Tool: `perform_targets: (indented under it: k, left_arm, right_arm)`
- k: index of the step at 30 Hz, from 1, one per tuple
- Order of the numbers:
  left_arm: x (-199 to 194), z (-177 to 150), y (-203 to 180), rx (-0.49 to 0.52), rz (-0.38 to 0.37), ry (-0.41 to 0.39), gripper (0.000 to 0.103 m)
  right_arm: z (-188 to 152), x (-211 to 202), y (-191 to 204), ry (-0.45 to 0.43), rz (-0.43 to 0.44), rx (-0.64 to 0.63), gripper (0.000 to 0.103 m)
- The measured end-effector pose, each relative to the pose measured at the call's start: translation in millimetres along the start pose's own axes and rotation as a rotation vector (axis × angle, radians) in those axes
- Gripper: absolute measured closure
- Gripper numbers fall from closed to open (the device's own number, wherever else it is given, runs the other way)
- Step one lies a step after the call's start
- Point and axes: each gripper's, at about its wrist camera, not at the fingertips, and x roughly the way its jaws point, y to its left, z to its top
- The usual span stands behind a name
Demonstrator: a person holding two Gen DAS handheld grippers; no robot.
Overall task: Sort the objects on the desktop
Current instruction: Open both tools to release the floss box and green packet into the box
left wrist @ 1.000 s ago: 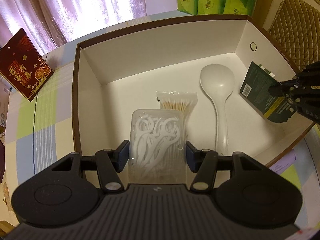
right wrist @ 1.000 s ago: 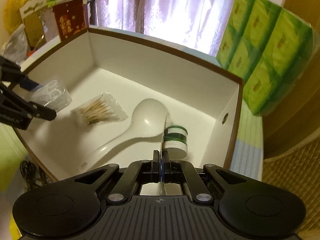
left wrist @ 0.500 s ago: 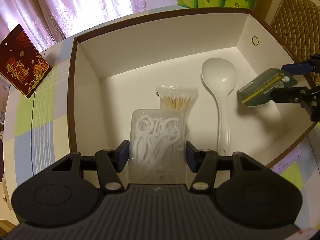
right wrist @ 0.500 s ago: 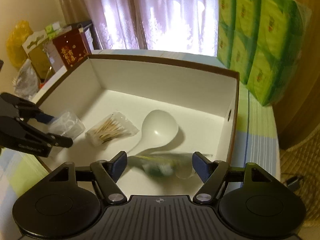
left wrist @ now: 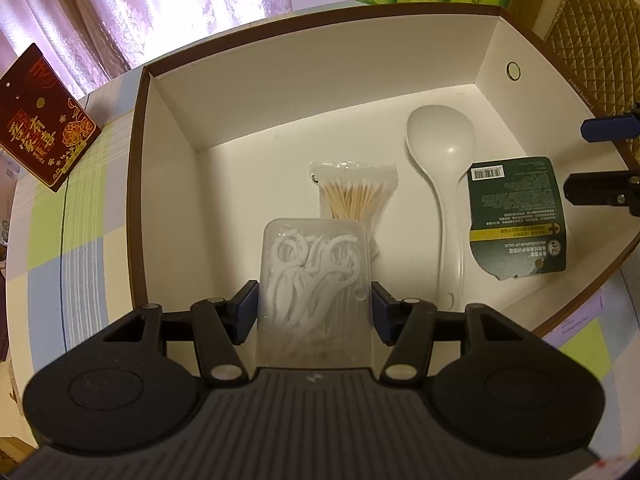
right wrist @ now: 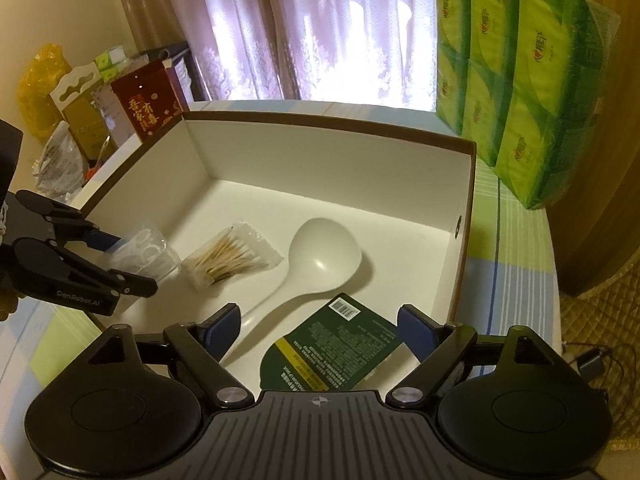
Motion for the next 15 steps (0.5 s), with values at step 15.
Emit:
perform_targets:
  k: [15]
  left_arm:
    - [-18,0,-1,0.021,0.043,-0.065,0.023]
  right_arm:
    - [-6,-8,11,0.000,-0.015,-0.082,0.002]
